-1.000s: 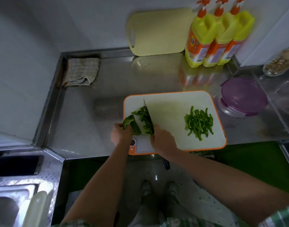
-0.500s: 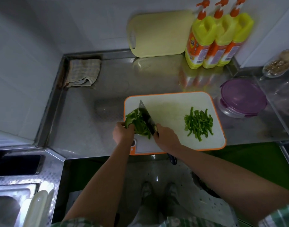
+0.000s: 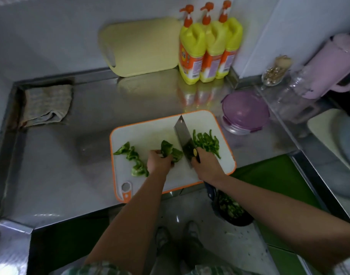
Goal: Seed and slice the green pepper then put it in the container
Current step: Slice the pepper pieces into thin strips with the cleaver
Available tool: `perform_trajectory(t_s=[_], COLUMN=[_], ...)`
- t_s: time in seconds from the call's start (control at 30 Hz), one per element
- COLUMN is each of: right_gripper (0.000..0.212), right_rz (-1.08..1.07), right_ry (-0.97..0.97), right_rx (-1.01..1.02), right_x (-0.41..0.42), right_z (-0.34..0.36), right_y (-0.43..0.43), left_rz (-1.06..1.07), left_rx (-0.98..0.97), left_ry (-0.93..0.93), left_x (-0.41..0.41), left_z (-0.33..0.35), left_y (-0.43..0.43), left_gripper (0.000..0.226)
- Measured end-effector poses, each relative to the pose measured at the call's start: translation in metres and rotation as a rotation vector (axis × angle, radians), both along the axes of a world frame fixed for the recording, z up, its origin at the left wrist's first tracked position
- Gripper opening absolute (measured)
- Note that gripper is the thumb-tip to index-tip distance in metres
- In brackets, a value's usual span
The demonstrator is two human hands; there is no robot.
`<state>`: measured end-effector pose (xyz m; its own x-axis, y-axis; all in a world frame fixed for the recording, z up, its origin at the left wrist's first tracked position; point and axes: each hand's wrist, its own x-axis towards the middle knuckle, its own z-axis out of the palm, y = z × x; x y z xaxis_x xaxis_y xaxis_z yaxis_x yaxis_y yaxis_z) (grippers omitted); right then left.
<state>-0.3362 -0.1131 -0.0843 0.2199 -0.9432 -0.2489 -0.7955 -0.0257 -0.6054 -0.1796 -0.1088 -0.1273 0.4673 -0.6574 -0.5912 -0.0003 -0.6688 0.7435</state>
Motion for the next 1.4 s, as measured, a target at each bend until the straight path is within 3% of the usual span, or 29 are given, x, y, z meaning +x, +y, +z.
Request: perform_trajectory(t_s=[0.23, 0.43, 0.67, 0.83, 1.0, 1.1, 1.3, 1.4], right_gripper=[0.012, 0.013, 0.010, 0.013, 0.013, 0.017, 0.018, 0.017], right_rz=[0.048, 0.070, 0.021, 0.071, 0.123, 0.168, 0.133, 0.126], right_ry=[0.052, -0.022, 0.004, 0.085, -0.003, -0.009, 0.001, -0.040], right_rx=[0.047, 0.121, 0.053, 0.052, 0.103, 0.101, -0.006, -0.048], right_x=[-0.005, -0.008, -0.014, -0.006, -0.015, -0.023, -0.022, -0.012], right_z=[-0.004, 0.002, 0.007, -0.001, 0.003, 0.008, 0.008, 0.008], right_y=[0.001, -0.002, -0.008, -0.001, 0.004, 0.003, 0.003, 0.003], left_rz=[-0.309, -0.315, -0.337, -0.359, -0.146, -0.026, -0.017, -0.096], left_rx=[0.147, 0.112, 0.054, 0.235, 0.107, 0.059, 0.041, 0.083], left_ry=[-0.382, -0.366, -0.470, -0.379, -0.142, -0.129, -0.330, -0.396], left_x=[-0.002, 0.000, -0.002, -0.009, -0.009, -0.007, -0.005, -0.001], left_z=[0.007, 0.006, 0.009, 0.011, 0.007, 0.007, 0.014, 0.016], left_y=[0.005, 0.003, 0.000, 0.009, 0.006, 0.003, 0.004, 0.005], left_gripper=[0.034, 0.044, 0.029, 0.054, 0.034, 0.020, 0.009, 0.022])
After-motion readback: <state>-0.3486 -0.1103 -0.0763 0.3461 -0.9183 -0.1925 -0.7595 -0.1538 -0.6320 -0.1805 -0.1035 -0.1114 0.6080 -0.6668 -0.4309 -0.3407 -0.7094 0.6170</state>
